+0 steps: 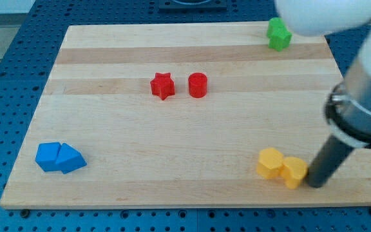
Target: Separate the yellow hexagon from the yellow heart
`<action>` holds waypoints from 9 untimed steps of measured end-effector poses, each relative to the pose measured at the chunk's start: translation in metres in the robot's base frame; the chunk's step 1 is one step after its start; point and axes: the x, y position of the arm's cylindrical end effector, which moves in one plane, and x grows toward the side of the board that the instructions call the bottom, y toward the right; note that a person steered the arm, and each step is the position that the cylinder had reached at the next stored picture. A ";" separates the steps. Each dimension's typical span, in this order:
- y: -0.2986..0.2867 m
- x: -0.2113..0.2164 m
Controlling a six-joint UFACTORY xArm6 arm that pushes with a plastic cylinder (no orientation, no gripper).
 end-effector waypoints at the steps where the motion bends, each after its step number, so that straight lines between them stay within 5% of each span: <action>1: -0.034 -0.010; 6: -0.134 -0.055; 9: -0.124 -0.048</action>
